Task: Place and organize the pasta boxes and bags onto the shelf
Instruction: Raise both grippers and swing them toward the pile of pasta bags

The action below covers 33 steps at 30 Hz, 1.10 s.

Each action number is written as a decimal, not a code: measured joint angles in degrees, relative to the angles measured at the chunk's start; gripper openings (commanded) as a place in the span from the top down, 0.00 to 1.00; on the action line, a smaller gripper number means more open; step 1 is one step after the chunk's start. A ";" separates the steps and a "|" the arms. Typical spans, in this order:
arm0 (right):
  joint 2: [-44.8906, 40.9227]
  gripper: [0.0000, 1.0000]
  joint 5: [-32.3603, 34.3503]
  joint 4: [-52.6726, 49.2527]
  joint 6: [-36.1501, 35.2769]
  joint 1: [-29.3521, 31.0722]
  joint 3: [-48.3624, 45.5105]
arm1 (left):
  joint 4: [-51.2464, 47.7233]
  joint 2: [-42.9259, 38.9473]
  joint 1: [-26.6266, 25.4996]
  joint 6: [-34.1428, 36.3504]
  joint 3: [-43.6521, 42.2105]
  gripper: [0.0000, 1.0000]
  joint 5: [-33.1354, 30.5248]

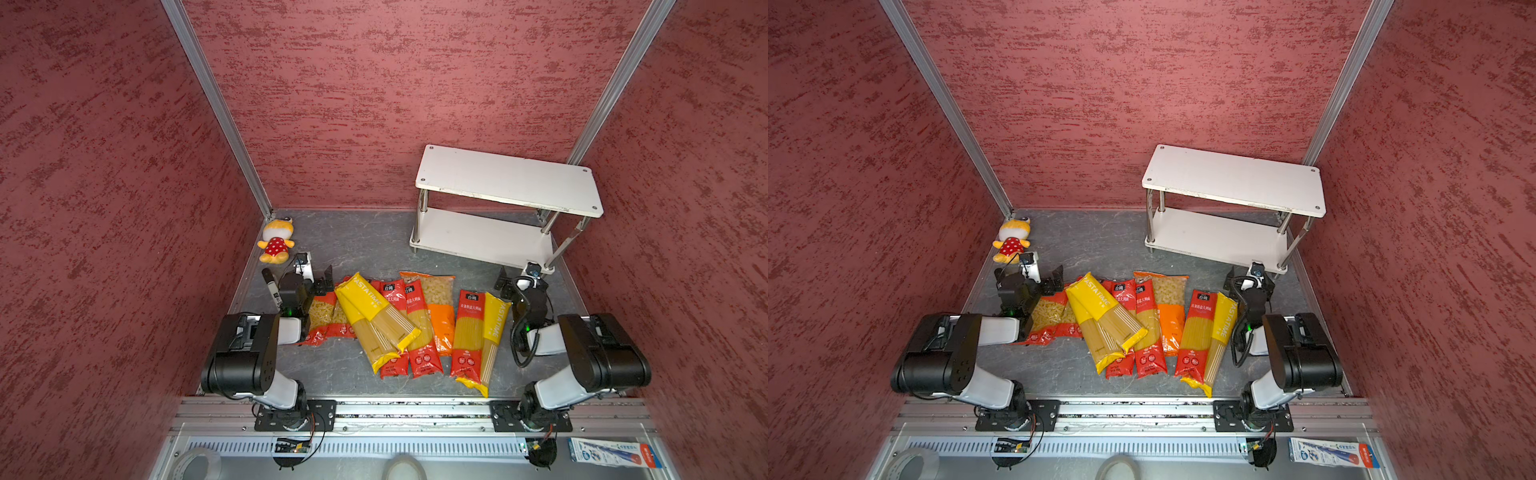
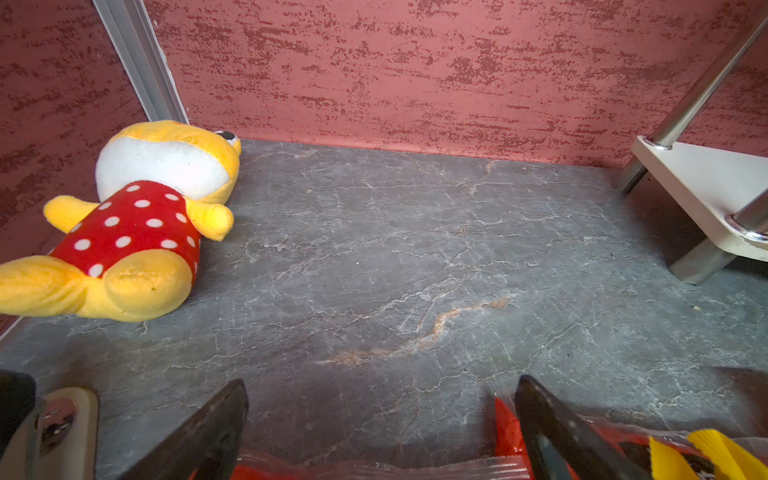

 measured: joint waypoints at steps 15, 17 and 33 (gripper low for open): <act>-0.46 0.01 1.64 4.61 -1.09 0.96 -2.69 | -31.56 -28.46 -9.73 -9.05 10.86 0.00 -20.63; -0.55 0.01 1.62 2.82 -0.96 0.74 -1.49 | -36.68 -30.95 -8.11 -14.08 12.57 0.01 -20.59; -9.46 0.01 3.34 -23.61 1.64 -0.87 14.99 | -57.90 -32.52 7.19 -30.53 19.80 0.10 6.16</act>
